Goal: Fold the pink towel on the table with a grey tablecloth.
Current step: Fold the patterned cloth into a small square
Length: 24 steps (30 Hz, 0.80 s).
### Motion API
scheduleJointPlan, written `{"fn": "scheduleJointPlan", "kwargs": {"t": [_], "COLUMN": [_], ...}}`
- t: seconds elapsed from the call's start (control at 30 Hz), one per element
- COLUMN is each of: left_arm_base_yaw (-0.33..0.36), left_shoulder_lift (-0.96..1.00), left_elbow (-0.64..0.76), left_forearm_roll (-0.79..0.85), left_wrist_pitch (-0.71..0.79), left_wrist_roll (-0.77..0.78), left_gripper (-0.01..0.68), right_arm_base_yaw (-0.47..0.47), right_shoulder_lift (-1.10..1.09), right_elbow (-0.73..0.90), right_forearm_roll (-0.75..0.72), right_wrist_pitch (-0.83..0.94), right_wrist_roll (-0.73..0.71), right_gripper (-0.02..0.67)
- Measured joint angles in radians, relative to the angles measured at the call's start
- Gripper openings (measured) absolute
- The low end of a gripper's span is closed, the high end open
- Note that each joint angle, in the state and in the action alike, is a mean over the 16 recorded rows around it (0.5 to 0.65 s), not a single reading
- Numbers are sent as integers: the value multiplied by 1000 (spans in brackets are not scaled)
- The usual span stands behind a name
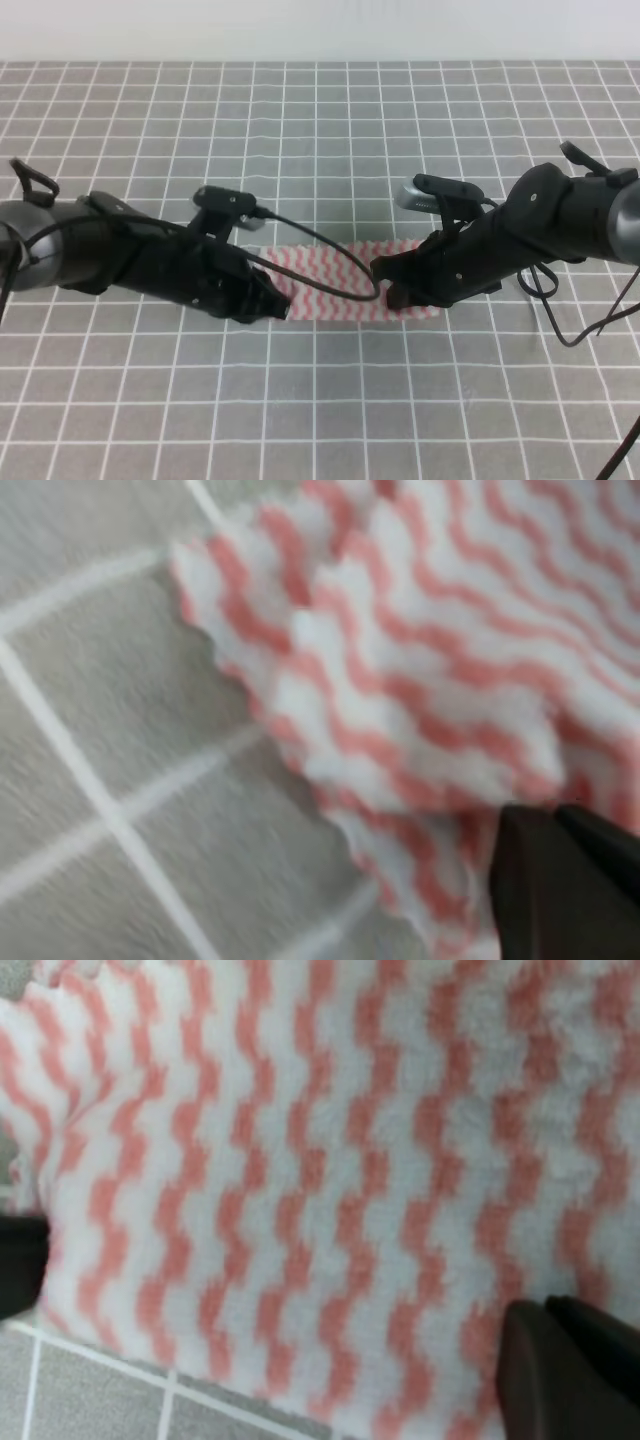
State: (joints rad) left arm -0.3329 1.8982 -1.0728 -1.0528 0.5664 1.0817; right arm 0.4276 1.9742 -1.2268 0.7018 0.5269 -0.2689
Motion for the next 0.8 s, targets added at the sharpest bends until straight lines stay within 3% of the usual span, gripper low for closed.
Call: {"fn": "scheduleJointPlan", "kwargs": {"t": [0.43,0.8], "left_arm_base_yaw": [0,0], "left_shoulder_lift": [-24,-93], "left_elbow": [-3,-1], "left_forearm_roll": [278,289], "left_wrist_pitch": [42,-8], "left_wrist_roll": [-236,-273], "left_gripper": [-1,1], "right_arm_base_yaw": [0,0], "right_shoulder_lift": [1,1], "right_elbow": [-2,-1], "right_forearm_roll": [2,0], "right_wrist_pitch": [-2,-1], "right_wrist_roll": [0,0], "right_gripper": [-21,-20]}}
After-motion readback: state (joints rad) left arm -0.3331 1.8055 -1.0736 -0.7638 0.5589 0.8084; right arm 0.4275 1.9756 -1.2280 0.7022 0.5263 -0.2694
